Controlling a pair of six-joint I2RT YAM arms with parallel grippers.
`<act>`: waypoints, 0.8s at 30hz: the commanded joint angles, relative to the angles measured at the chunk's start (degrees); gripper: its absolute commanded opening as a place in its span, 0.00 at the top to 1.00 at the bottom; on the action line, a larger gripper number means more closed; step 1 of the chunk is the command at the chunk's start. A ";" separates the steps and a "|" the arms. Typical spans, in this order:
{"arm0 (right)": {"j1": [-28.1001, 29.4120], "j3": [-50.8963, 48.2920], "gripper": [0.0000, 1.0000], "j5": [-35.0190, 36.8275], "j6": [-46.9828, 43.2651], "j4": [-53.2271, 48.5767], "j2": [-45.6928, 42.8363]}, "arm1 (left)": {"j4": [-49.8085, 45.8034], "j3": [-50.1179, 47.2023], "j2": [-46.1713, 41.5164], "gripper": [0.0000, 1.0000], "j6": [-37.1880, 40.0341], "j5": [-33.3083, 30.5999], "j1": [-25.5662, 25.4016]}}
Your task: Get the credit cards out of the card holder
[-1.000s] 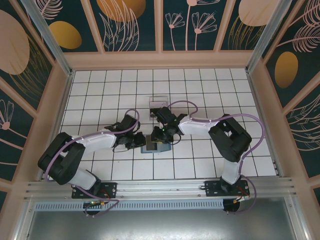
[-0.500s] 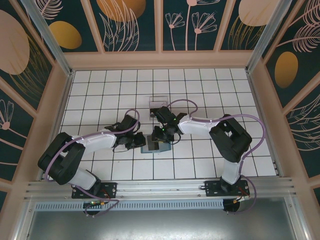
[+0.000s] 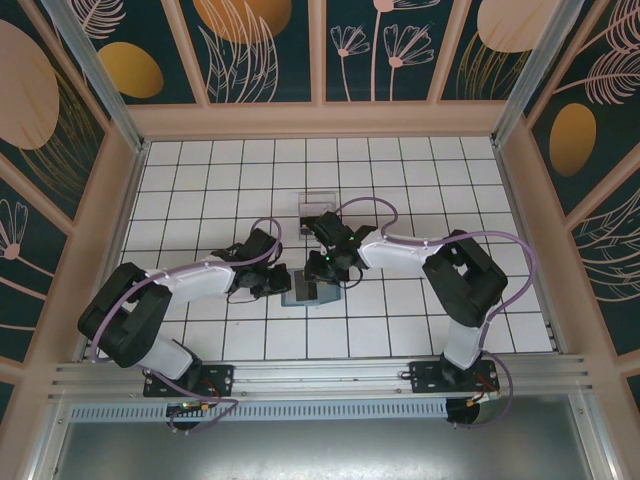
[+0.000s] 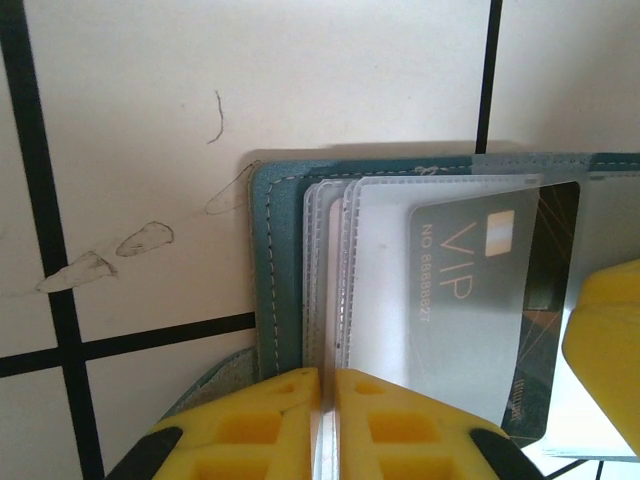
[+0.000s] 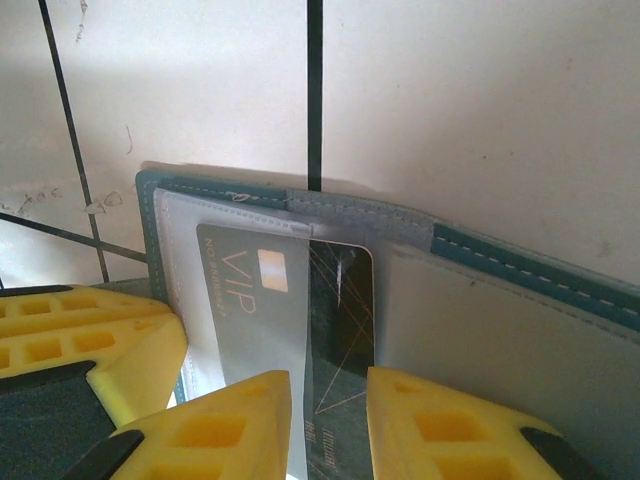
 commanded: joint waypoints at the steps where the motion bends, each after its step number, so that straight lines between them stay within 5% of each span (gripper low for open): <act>1: -0.32 -1.22 0.74 1.22 0.32 -0.38 -1.19 | -4.62 -0.46 2.09 0.86 1.34 -4.49 0.11; 24: -0.68 -6.25 0.77 -4.12 1.95 8.31 0.63 | -4.29 -0.20 2.45 0.86 1.28 -3.95 0.17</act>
